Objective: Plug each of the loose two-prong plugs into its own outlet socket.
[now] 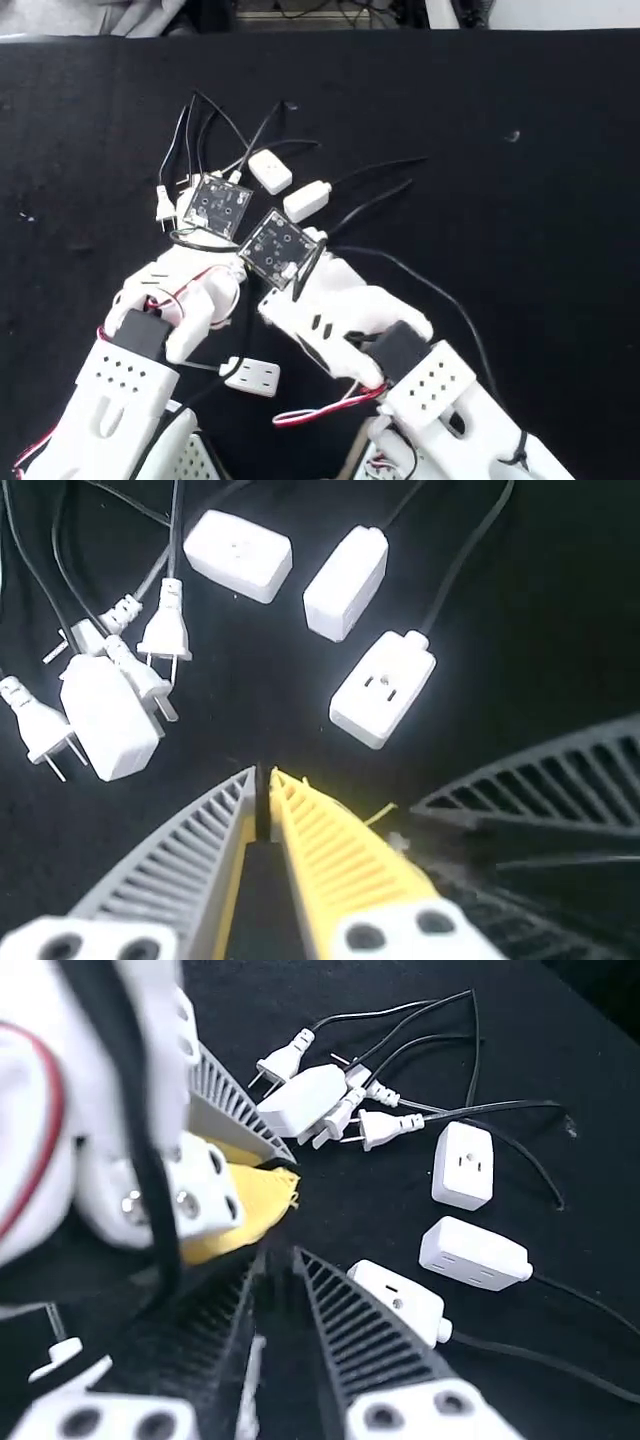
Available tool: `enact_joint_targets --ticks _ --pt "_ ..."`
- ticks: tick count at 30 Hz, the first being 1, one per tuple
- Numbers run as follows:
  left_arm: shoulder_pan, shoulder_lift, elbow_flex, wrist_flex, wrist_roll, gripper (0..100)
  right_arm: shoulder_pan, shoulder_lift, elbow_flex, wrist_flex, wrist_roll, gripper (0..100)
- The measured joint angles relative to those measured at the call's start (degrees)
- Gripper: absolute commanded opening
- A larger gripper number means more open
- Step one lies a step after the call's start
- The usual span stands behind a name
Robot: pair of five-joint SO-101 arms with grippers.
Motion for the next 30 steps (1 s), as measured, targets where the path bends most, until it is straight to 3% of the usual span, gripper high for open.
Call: enact_joint_targets --ticks 7,12,16,20,24,30 --pt "-1.32 0.0 0.0 0.0 0.0 3 0.7 -0.09 1.67 0.0 0.0 1.1" --pt "-9.93 0.0 0.0 0.0 0.53 3 5.98 -0.09 2.46 3.16 -4.48 9.9" --pt "-15.3 0.0 0.0 0.0 7.21 3 6.33 2.55 2.46 10.11 -3.6 16.1" --pt "-15.91 0.0 0.0 -1.58 8.7 3 5.8 7.91 2.46 12.84 -2.9 15.9" --pt "-16.09 0.0 0.0 -1.93 9.05 3 0.79 13.63 3.34 13.19 0.44 15.9" --pt "-16.09 0.0 0.0 -1.93 9.14 3 -1.05 21.63 5.45 7.65 2.37 15.8"
